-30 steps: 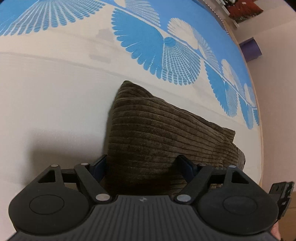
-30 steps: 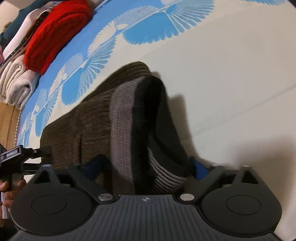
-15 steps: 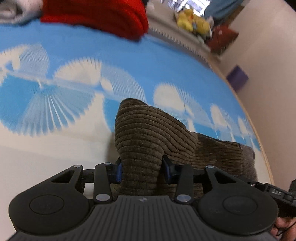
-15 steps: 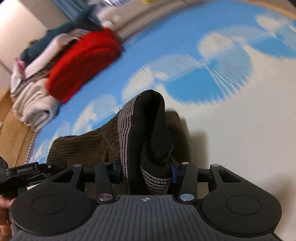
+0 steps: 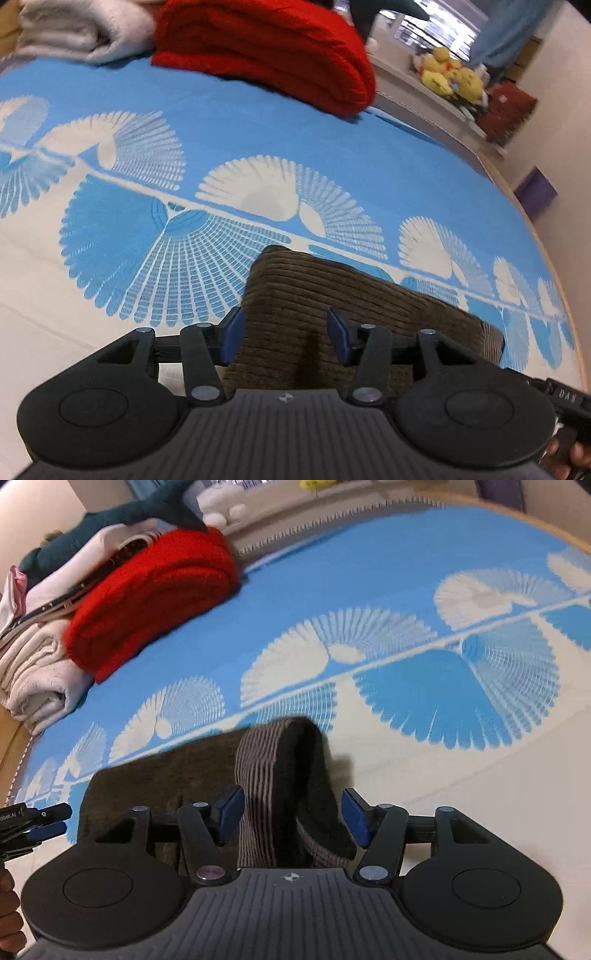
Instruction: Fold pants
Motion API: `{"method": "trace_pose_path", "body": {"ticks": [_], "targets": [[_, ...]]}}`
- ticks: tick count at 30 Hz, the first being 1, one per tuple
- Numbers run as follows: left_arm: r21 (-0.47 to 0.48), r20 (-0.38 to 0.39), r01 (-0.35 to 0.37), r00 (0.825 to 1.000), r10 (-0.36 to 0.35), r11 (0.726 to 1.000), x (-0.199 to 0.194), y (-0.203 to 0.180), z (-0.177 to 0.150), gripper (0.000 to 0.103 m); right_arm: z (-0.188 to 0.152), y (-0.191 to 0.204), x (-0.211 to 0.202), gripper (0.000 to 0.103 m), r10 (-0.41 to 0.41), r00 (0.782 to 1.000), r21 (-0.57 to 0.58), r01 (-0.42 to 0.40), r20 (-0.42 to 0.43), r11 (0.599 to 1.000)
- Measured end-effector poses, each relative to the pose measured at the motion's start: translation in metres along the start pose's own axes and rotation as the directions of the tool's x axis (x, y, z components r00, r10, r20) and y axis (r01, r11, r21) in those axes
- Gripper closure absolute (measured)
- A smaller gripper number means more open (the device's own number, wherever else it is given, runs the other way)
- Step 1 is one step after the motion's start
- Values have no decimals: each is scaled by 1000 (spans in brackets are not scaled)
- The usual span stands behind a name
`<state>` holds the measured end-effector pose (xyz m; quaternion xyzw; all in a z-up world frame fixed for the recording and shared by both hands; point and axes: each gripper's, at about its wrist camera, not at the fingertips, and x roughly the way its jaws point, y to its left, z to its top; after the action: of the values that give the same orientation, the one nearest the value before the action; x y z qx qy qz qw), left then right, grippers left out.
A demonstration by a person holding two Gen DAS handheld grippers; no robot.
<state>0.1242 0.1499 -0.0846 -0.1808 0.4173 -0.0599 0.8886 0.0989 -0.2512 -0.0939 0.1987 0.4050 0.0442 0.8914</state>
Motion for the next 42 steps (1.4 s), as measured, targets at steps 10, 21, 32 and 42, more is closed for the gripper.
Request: {"method": "trace_pose_path", "body": {"ticks": [10, 21, 32, 42], "targets": [[72, -131, -16, 991, 26, 997, 7, 0, -30, 34, -43, -6, 1, 20, -17, 971, 65, 34, -239, 997], [126, -235, -21, 971, 50, 992, 18, 1, -53, 23, -61, -4, 20, 12, 3, 945, 113, 35, -326, 993], [-15, -231, 70, 970, -71, 997, 26, 18, -53, 69, -30, 23, -1, 64, 8, 997, 3, -8, -79, 1000], [122, -112, 1, 994, 13, 993, -5, 5, -36, 61, -25, 12, 8, 51, -80, 990, -41, 76, -120, 996]]}}
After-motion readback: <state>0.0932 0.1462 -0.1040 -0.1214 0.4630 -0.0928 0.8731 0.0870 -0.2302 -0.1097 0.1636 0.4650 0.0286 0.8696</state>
